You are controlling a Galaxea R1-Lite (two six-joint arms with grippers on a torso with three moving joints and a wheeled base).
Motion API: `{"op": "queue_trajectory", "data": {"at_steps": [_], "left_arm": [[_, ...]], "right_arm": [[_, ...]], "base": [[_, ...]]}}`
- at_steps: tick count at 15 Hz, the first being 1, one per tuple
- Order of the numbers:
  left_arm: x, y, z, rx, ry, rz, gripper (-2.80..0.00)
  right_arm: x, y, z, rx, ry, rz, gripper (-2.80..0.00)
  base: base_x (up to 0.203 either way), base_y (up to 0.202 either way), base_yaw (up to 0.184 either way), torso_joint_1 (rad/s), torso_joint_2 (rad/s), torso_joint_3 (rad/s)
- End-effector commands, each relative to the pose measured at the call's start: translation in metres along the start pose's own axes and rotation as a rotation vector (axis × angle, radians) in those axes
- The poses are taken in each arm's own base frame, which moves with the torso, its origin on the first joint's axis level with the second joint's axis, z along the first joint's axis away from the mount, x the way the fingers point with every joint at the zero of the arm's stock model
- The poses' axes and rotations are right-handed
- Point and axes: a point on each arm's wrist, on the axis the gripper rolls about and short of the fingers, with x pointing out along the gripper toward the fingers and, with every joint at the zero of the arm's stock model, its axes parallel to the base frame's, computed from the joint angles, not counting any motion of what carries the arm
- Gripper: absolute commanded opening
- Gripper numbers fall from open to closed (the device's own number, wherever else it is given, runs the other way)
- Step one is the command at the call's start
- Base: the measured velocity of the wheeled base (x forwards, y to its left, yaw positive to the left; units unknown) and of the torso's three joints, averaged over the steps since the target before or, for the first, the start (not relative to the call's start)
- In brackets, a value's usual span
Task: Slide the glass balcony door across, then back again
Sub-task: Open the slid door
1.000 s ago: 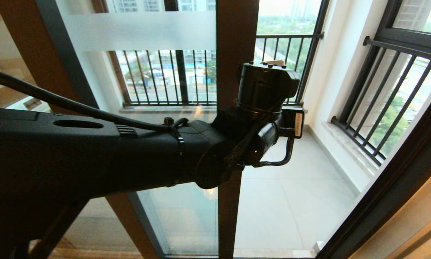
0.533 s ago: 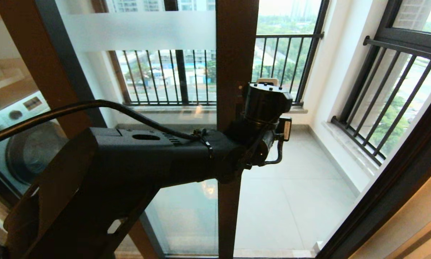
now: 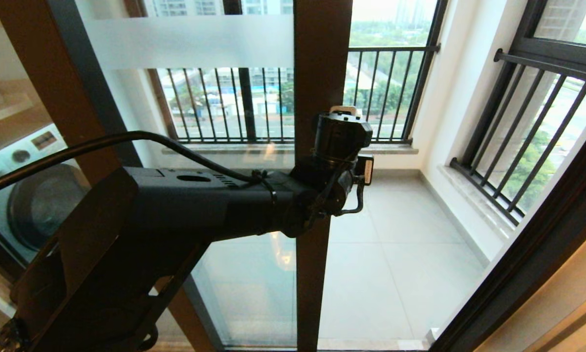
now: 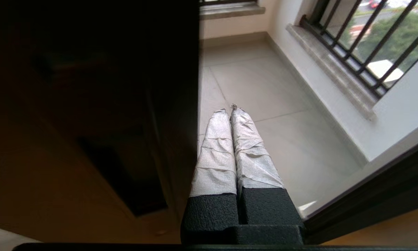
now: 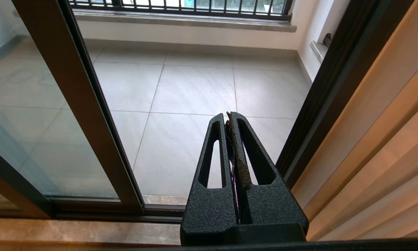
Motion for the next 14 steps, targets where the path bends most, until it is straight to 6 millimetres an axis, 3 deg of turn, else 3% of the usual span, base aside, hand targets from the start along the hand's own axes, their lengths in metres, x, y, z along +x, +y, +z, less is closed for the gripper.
{"op": "queue_trajectory", "data": {"at_steps": [1,14], "left_arm": [[0.0,0.005,0.005,0.003,-0.011,0.016,-2.8],[-0.004,0.025,0.018,0.01,-0.024,0.074,-2.8]], "right_arm": [[0.0,0.0,0.0,-0.001,-0.001,0.002,-2.8],[0.0,0.0,0.0,-0.001,-0.001,0.002,-2.8]], "base": [[0.0,0.0,0.0,0.0,0.0,0.0],[0.0,0.0,0.0,0.0,0.0,0.0]]}}
